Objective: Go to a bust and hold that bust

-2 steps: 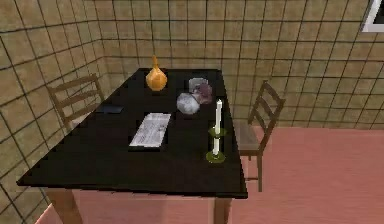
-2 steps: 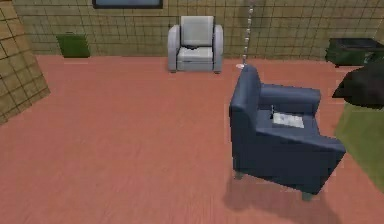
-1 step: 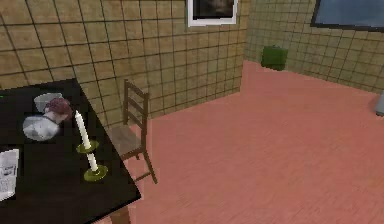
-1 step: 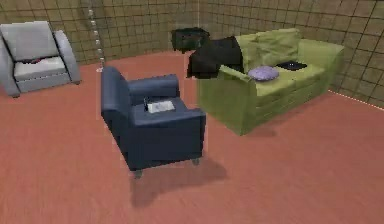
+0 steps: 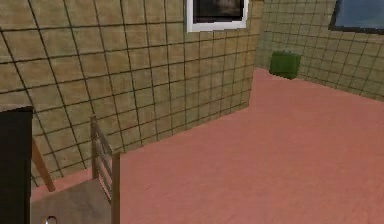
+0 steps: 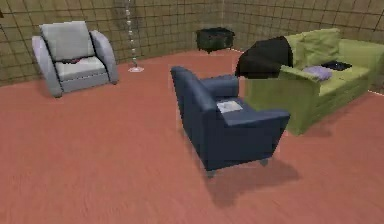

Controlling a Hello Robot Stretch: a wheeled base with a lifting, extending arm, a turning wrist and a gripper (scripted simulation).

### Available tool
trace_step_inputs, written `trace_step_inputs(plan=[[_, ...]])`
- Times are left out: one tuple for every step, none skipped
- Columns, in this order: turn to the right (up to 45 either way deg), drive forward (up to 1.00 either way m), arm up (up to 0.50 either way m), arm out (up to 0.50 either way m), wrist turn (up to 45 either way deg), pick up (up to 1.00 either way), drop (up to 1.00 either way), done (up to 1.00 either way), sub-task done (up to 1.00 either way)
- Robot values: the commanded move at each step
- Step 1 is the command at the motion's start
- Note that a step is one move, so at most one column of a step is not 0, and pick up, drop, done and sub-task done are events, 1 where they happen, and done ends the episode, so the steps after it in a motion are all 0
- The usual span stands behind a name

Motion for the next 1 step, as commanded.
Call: trace_step_inputs(plan=[[-27.0, 0.0, 0.0, 0.0, 0.0, 0.0, 0.0, 0.0, 0.0]])
